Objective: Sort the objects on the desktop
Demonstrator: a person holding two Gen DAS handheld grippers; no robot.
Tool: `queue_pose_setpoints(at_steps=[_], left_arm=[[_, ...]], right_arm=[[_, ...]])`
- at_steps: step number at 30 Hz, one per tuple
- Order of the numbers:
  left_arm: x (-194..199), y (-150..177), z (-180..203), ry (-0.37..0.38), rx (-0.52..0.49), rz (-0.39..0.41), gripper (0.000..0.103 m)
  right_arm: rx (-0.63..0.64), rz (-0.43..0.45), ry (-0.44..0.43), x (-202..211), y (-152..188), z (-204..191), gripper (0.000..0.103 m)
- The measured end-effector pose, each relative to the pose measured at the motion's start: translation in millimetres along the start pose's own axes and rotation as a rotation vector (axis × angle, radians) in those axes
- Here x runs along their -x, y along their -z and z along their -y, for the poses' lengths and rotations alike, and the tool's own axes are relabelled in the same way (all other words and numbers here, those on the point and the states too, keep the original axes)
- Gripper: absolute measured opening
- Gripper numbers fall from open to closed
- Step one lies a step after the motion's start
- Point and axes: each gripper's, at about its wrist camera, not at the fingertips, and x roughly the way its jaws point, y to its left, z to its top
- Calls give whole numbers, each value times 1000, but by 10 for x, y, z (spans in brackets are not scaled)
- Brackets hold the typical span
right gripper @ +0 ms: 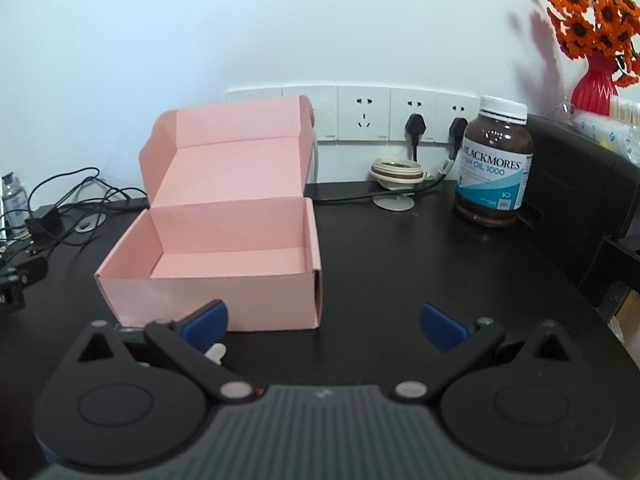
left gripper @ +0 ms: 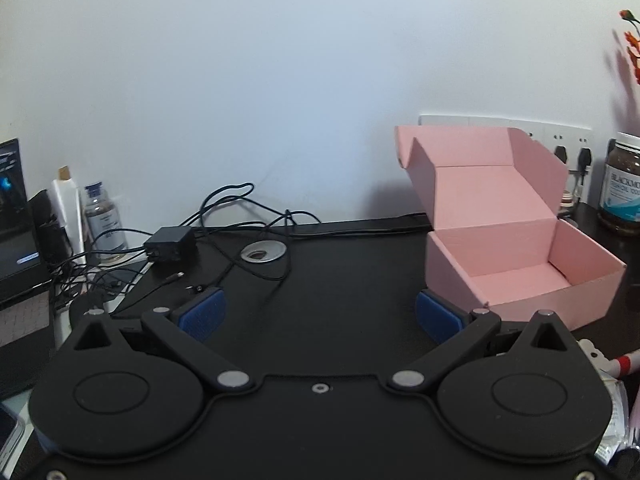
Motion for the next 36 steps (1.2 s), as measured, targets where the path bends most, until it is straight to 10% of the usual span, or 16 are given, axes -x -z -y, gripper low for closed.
queue_pose_setpoints(at_steps=[25, 36], left_arm=[[-40, 71, 88, -55, -73, 35, 103], [-38, 87, 153, -59, -105, 40, 103]], right_arm=[[52, 5, 122, -482, -278, -97, 102], [-92, -117, 9, -626, -281, 53, 102]])
